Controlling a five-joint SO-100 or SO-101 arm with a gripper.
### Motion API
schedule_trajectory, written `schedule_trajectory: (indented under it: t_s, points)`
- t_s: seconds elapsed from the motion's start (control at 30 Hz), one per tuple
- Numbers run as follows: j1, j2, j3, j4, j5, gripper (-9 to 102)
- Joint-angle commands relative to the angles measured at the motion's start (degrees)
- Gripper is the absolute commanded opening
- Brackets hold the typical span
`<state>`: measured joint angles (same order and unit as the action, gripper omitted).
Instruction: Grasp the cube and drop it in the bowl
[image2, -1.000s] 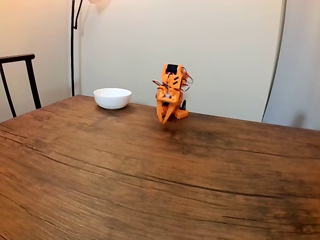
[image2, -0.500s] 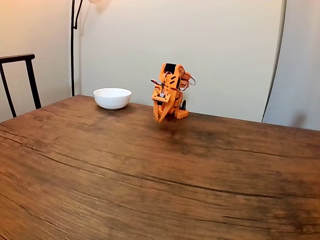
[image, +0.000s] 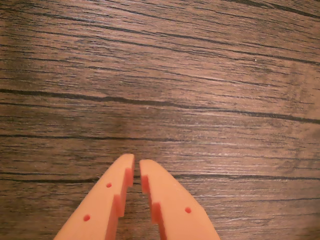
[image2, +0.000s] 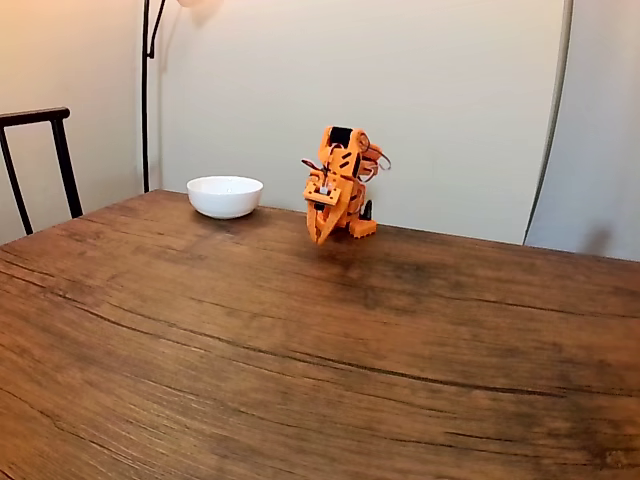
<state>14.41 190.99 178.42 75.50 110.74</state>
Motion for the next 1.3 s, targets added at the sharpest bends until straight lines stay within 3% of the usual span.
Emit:
schedule_trajectory:
  t_s: [0.0, 1.27]
  points:
    - [0.1, -1.0, -0.2, 2.7, 0.5, -1]
    - [0.1, -1.0, -0.2, 2.7, 0.5, -1]
